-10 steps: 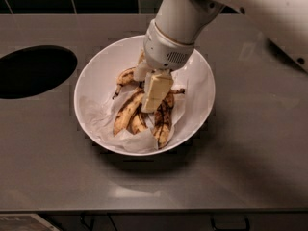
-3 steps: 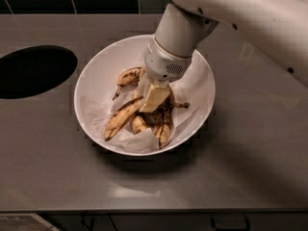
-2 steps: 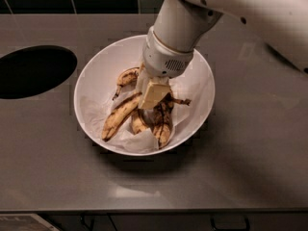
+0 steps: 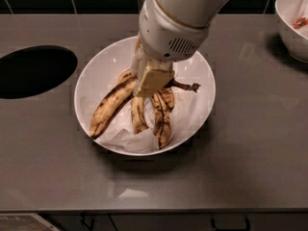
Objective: Pick banana from white bowl
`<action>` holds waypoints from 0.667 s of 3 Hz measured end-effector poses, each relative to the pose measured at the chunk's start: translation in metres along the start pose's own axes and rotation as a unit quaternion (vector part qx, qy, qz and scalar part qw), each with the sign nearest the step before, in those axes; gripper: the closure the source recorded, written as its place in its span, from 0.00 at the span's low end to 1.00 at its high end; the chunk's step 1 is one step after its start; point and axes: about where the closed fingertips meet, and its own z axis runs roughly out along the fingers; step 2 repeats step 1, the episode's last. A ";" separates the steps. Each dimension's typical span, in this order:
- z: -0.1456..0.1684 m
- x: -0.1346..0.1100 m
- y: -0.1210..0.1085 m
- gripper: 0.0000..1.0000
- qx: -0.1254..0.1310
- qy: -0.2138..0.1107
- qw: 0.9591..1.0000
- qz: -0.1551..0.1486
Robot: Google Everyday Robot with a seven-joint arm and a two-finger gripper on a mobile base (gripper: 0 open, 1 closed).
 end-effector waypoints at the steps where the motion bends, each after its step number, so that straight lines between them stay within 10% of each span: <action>1: -0.040 -0.018 0.011 1.00 0.044 -0.005 0.999 -0.010; 2: -0.040 -0.018 0.011 1.00 0.044 -0.005 0.999 -0.010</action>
Offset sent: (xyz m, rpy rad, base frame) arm 0.0000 0.0000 0.0000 0.0000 0.0000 0.0000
